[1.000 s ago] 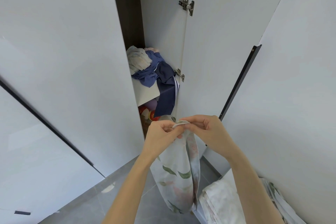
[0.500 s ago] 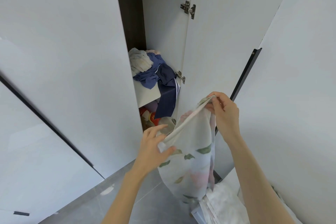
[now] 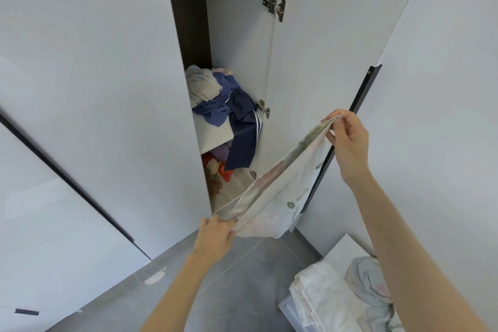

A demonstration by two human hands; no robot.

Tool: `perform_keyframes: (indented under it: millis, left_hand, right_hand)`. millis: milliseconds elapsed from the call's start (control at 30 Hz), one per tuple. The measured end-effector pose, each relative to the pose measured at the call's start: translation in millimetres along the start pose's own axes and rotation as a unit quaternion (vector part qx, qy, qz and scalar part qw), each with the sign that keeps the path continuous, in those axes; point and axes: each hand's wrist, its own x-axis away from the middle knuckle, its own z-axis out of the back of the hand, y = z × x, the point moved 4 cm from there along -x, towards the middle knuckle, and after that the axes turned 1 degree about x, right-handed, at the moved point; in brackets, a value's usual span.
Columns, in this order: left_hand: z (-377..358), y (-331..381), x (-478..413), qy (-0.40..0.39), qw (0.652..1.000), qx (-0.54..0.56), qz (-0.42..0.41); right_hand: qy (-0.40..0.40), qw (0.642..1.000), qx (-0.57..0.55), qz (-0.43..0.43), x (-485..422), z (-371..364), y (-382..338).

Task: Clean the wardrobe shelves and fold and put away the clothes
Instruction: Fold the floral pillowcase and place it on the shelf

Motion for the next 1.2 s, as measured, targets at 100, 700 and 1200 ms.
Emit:
perform_keyframes:
  millis: [100, 700, 1200]
  left_hand:
    - [4, -25, 1, 0.057, 0.997, -0.003, 0.056]
    - [168, -100, 9, 0.48, 0.868, -0.06, 0.113]
    - [157, -94, -22, 0.302, 0.909, 0.252, 0.14]
  right_hand:
    - [0.005, 1.0, 0.025, -0.011, 6, 4, 11]
    - [0.081, 0.979, 0.136, -0.128, 15, 25, 62]
    - [-0.026, 0.96, 0.264, -0.09, 48, -4, 43]
